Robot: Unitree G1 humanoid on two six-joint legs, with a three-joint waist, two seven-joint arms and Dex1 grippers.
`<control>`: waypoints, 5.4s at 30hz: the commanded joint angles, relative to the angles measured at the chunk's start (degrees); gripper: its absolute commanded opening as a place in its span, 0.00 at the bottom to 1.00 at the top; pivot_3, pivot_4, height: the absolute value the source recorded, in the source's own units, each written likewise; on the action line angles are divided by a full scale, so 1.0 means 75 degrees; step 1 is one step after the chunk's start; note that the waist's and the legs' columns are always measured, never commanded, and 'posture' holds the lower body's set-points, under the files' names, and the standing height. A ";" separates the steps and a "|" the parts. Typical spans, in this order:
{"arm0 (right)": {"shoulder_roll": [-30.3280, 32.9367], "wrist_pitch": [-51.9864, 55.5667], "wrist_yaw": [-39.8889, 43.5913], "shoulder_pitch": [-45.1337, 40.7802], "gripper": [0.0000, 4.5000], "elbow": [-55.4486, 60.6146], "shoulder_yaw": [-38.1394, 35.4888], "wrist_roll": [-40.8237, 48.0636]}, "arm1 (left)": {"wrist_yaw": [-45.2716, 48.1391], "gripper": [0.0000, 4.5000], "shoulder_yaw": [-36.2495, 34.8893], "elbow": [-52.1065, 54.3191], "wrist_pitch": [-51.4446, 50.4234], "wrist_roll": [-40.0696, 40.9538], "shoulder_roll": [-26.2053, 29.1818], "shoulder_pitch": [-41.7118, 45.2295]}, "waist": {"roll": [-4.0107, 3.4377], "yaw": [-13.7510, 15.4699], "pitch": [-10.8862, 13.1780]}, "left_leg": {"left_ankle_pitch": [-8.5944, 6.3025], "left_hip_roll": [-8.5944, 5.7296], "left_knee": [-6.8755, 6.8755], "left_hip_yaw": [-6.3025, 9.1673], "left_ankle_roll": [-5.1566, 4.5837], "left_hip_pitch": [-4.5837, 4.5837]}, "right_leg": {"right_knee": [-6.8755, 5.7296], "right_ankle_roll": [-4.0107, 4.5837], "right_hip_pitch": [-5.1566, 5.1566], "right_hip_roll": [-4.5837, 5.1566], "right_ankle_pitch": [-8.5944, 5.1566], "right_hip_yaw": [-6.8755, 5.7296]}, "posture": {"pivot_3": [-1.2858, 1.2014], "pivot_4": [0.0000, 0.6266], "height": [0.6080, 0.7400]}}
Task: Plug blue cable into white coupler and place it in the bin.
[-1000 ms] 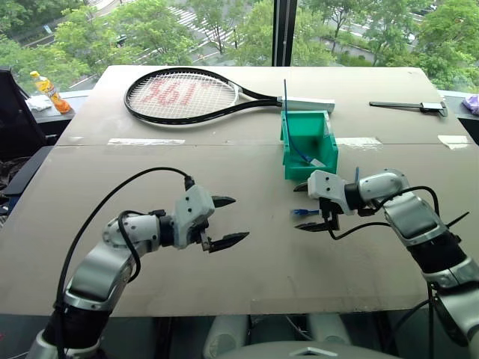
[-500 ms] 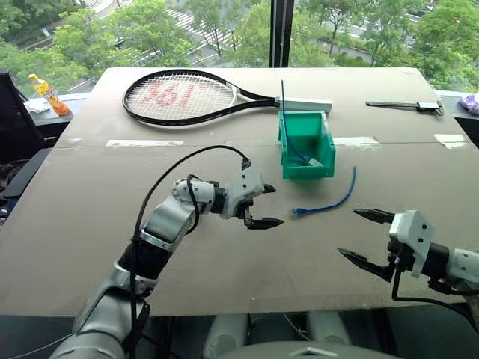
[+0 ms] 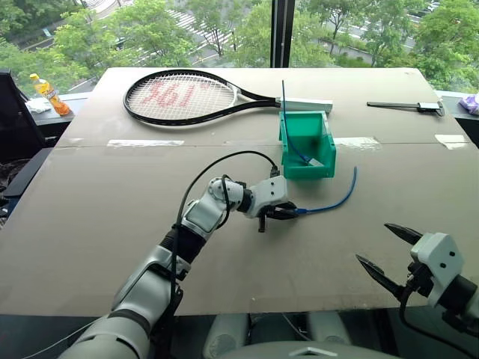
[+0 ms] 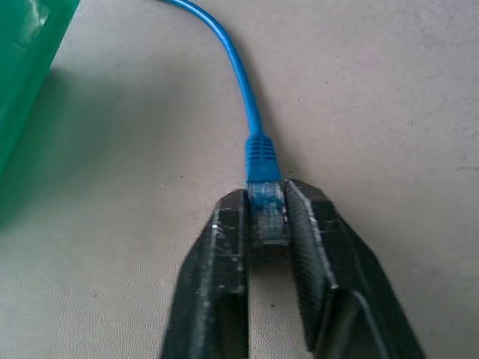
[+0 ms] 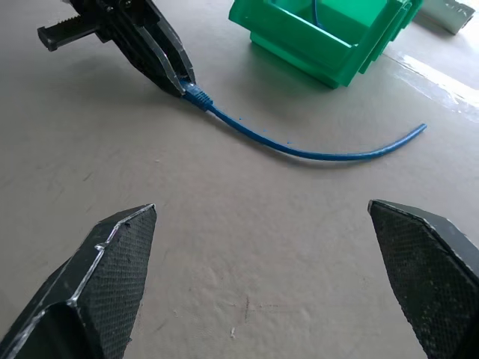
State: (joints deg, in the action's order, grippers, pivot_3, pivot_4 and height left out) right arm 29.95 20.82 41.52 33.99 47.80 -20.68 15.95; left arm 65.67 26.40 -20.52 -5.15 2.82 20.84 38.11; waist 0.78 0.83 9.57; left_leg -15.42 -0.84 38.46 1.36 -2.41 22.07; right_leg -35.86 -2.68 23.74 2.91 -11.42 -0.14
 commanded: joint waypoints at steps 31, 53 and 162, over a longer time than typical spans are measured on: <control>-0.3231 0.3271 -0.6707 -0.5606 0.72 -0.1360 0.1642 0.7131 | -0.1610 0.00 -0.1786 0.2618 0.2237 0.0652 -0.0316 -0.0967 | -0.0006 -0.0044 -0.0004 | 0.0001 -0.0014 -0.0001 0.0031 -0.0001 0.0035 | -0.0003 0.0005 0.0023 -0.0001 0.0039 -0.0015 | 0.52 0.24 1.00; -0.2458 0.2982 -0.6485 -0.6031 0.00 -0.1876 0.1790 0.7903 | -0.1659 0.36 -0.2788 0.3830 -0.0199 0.2273 0.0510 -0.1664 | -0.0008 -0.0231 -0.0003 | 0.0001 -0.0007 -0.0001 0.0025 -0.0002 0.0034 | -0.0003 0.0005 0.0023 -0.0003 0.0039 -0.0008 | 0.52 0.24 1.00; -0.0334 -0.0431 0.3627 -0.9754 0.00 -0.7159 0.5777 -0.0495 | 0.0351 0.09 -0.0951 -0.0705 0.1411 0.0177 0.0358 -0.0345 | -0.0008 -0.0172 0.0003 | 0.0002 -0.0017 0.0008 0.0029 0.0001 0.0070 | -0.0013 0.0007 0.0061 0.0007 0.0043 -0.0022 | 0.52 0.24 1.00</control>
State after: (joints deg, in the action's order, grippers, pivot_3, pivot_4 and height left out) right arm 27.54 17.04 67.84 -39.31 -5.65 21.47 13.67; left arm 67.86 19.54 -25.68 4.68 4.53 23.99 35.70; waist 0.72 -0.46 9.59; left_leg -15.40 -0.97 38.52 1.58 -2.40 22.60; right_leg -35.96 -2.63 24.20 2.97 -11.10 -0.30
